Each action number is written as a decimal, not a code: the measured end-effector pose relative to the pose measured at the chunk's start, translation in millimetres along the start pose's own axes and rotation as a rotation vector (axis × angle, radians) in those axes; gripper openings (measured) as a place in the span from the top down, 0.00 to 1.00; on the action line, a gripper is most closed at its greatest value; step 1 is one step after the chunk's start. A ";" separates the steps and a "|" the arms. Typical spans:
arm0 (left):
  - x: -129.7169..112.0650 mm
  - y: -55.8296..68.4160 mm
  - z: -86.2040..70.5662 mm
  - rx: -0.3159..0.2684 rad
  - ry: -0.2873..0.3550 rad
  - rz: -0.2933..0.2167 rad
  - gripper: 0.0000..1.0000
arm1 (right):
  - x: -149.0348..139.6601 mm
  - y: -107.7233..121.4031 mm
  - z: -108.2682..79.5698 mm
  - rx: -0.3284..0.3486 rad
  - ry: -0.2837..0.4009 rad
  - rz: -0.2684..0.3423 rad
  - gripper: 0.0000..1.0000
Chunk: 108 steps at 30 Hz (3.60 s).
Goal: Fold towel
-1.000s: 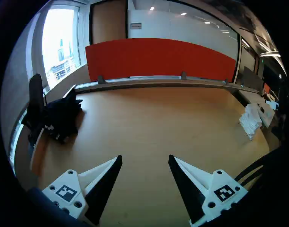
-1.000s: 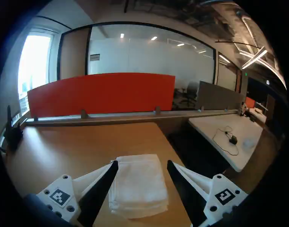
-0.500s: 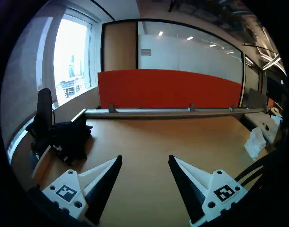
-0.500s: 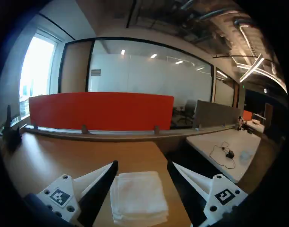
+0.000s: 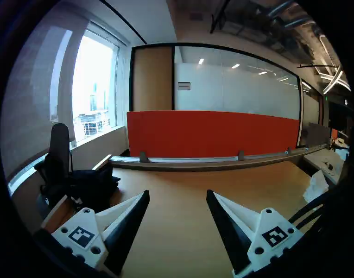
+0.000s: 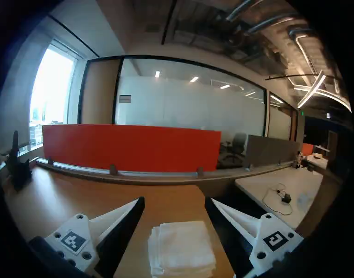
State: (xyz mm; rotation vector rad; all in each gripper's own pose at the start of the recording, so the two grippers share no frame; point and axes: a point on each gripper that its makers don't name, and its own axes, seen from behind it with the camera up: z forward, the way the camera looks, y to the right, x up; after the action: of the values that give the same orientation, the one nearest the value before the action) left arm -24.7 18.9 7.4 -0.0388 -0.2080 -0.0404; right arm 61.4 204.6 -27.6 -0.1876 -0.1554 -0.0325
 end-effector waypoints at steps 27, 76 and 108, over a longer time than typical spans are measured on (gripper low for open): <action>41.6 -7.5 9.2 -0.030 0.104 -0.042 0.10 | 55.2 -159.8 -1.7 0.181 0.095 0.029 0.00; 3.1 -21.0 22.5 -0.052 0.217 -0.002 0.10 | 47.3 -257.0 -19.5 0.219 0.095 0.035 0.00; -112.6 -25.6 45.4 -0.009 0.231 -0.010 0.10 | -23.2 -278.2 -9.5 0.197 0.076 0.037 0.00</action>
State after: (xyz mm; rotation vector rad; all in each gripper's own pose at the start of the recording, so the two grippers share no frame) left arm -145.2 -0.7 29.4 -0.0418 0.0228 -0.0559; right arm 26.9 -70.0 10.5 0.0080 -0.0783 0.0123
